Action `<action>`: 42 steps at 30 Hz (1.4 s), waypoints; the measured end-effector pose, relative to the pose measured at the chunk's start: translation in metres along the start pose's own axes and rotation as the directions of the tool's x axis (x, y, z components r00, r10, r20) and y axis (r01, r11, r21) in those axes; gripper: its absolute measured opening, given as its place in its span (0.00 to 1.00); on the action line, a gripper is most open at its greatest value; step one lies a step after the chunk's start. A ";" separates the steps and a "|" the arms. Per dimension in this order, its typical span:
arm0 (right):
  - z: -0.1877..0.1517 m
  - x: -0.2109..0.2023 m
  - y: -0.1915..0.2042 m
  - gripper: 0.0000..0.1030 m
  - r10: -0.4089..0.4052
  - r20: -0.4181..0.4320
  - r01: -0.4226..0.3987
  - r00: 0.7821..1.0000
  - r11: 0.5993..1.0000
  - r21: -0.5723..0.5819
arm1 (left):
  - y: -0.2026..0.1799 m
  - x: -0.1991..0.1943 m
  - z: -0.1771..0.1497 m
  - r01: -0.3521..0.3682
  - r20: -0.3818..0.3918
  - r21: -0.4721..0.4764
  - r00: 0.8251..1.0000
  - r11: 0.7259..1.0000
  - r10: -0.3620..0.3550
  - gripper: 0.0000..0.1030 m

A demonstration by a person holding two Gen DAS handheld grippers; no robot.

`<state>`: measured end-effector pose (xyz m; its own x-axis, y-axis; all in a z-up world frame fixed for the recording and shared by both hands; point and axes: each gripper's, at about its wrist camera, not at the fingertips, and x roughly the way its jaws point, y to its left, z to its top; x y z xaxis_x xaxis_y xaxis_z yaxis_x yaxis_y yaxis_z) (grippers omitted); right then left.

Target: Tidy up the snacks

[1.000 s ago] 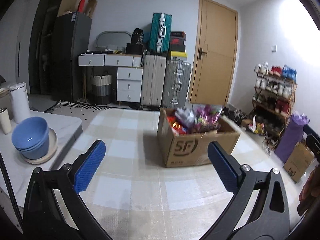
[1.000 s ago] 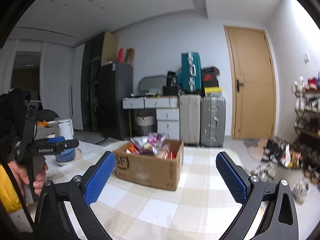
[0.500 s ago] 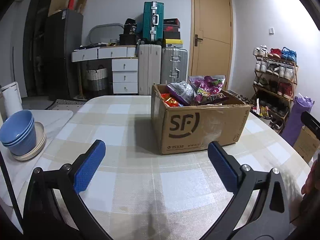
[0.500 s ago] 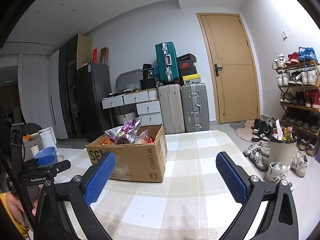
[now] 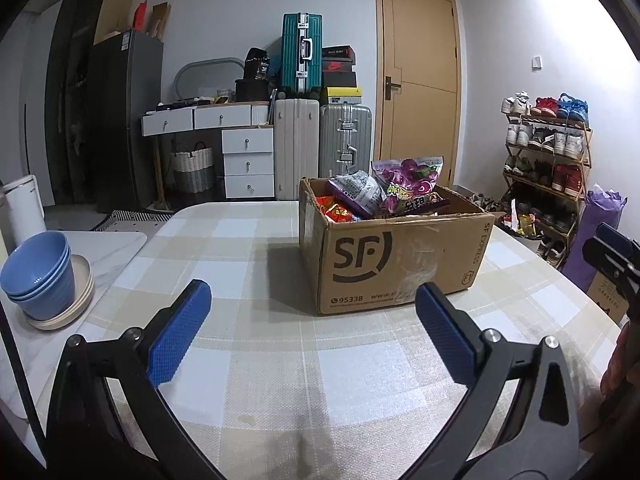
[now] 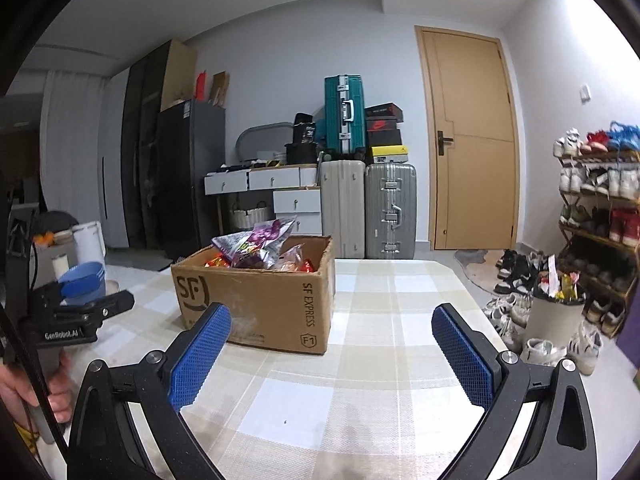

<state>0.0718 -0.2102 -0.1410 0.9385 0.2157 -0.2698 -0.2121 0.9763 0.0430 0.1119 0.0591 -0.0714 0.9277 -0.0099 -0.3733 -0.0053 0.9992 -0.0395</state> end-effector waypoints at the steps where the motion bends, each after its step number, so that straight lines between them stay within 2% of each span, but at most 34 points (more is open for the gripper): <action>1: 0.000 0.000 -0.001 0.99 -0.011 0.001 0.011 1.000 1.000 0.004 | 0.000 0.001 0.000 0.000 -0.001 0.000 1.000 1.000 0.000 0.99; 6: -0.001 -0.004 0.005 0.99 -0.035 0.022 0.036 0.999 0.999 -0.027 | 0.000 -0.004 0.001 -0.016 0.000 -0.009 1.000 1.000 0.016 0.99; 42: -0.002 -0.005 0.001 0.99 -0.025 0.016 0.025 1.000 1.000 -0.010 | 0.002 -0.010 0.002 -0.019 0.004 -0.011 1.000 1.000 0.019 0.99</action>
<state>0.0661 -0.2101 -0.1411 0.9477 0.1917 -0.2552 -0.1912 0.9812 0.0270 0.1039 0.0609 -0.0658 0.9288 0.0095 -0.3705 -0.0272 0.9987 -0.0425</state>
